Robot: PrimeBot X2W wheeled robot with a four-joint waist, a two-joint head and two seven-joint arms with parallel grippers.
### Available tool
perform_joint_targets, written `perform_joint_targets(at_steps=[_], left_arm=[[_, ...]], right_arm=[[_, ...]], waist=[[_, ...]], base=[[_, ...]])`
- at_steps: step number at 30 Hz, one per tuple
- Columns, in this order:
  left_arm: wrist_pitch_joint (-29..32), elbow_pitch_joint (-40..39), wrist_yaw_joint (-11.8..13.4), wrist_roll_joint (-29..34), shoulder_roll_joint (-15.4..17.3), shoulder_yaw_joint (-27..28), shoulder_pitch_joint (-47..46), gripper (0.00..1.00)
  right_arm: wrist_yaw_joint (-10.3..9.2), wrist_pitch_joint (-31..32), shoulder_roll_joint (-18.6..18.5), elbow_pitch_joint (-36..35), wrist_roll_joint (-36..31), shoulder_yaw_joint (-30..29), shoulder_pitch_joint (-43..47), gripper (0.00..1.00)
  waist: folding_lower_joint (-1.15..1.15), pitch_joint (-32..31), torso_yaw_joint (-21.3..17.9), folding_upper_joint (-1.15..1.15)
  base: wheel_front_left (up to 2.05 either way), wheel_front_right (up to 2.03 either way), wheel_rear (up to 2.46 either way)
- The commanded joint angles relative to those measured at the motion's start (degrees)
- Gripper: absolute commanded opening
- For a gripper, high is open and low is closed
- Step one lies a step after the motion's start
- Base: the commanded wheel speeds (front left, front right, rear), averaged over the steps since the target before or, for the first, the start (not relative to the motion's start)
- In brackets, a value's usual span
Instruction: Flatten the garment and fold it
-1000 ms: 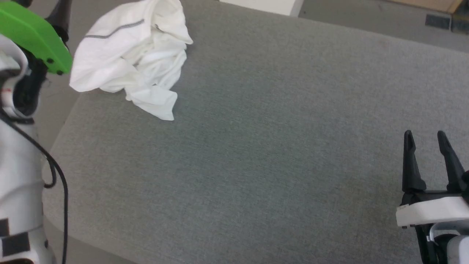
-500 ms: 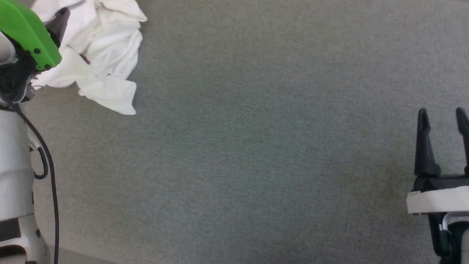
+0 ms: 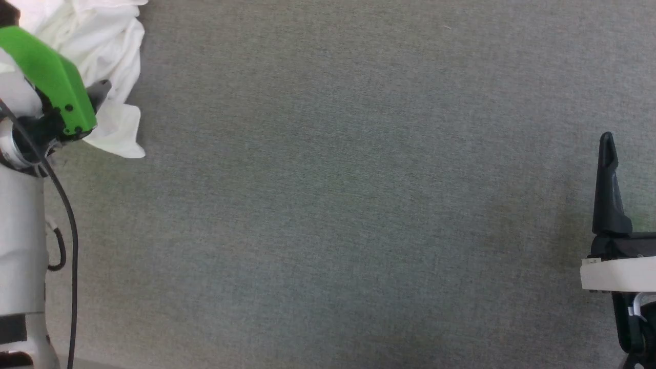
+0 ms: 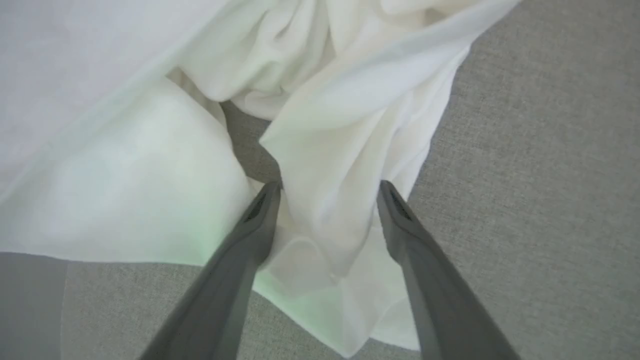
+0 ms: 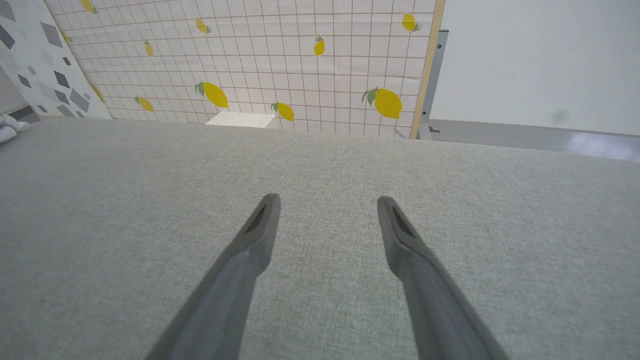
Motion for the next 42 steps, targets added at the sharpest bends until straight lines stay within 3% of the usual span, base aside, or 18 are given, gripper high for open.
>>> perform_joint_targets(at_steps=[1, 6, 7, 8, 9, 26, 36, 42], left_arm=[[-0.7, 0.5, 0.4, 0.5, 0.8, -0.1, 1.2, 1.0], [-4.1, 2.5, 1.3, 1.3, 1.3, 0.4, 2.5, 1.0], [-4.8, 2.9, 1.3, 1.4, 1.4, 0.4, 2.6, 0.86], [-5.8, 3.3, 1.2, 1.4, 1.4, 0.5, 2.8, 0.3], [-6.6, 3.6, 1.1, 1.3, 1.3, 0.6, 2.8, 0.0], [-23.3, 5.6, -4.1, -0.9, 1.7, 2.2, -2.1, 0.0], [-30.0, 0.4, -5.8, 0.3, 3.2, -0.9, -6.4, 0.0], [-33.2, -4.5, -5.8, 1.1, 1.9, -2.6, -10.0, 0.0]], right_arm=[[-0.09, 0.2, -0.3, -0.8, -0.4, 0.0, -1.1, 1.0], [-0.09, 0.8, -0.9, -1.8, -0.4, -0.6, -1.0, 1.0], [-0.09, 0.9, -1.0, -1.9, -0.3, -0.7, -1.0, 1.0], [-0.09, 1.0, -1.1, -2.1, -0.2, -0.8, -0.9, 1.0], [-0.09, 1.1, -1.1, -2.2, -0.2, -0.8, -0.9, 1.0], [-0.09, -0.4, -0.6, 0.2, 0.5, 0.1, -1.9, 1.0], [-0.09, -3.4, 0.2, 4.8, 1.8, 1.3, -1.9, 1.0], [-0.09, -5.4, 0.3, 7.8, 4.3, 1.4, -1.1, 1.0]], waist=[[0.0, 0.7, -0.9, 0.0], [0.0, 1.3, -1.9, 0.0], [0.0, 1.4, -2.0, 0.0], [0.0, 1.4, -2.1, 0.0], [0.0, 1.4, -2.2, 0.0], [0.0, -3.9, -2.2, 0.0], [0.0, -11.2, -2.5, 0.0], [0.0, -15.7, -2.7, 0.0]], base=[[0.0, 0.0, 0.0], [0.0, 0.0, 0.0], [0.0, 0.0, 0.0], [0.0, 0.0, 0.0], [0.0, 0.0, 0.0], [0.0, 0.0, 0.0], [0.0, 0.0, 0.0], [0.0, 0.0, 0.0]])
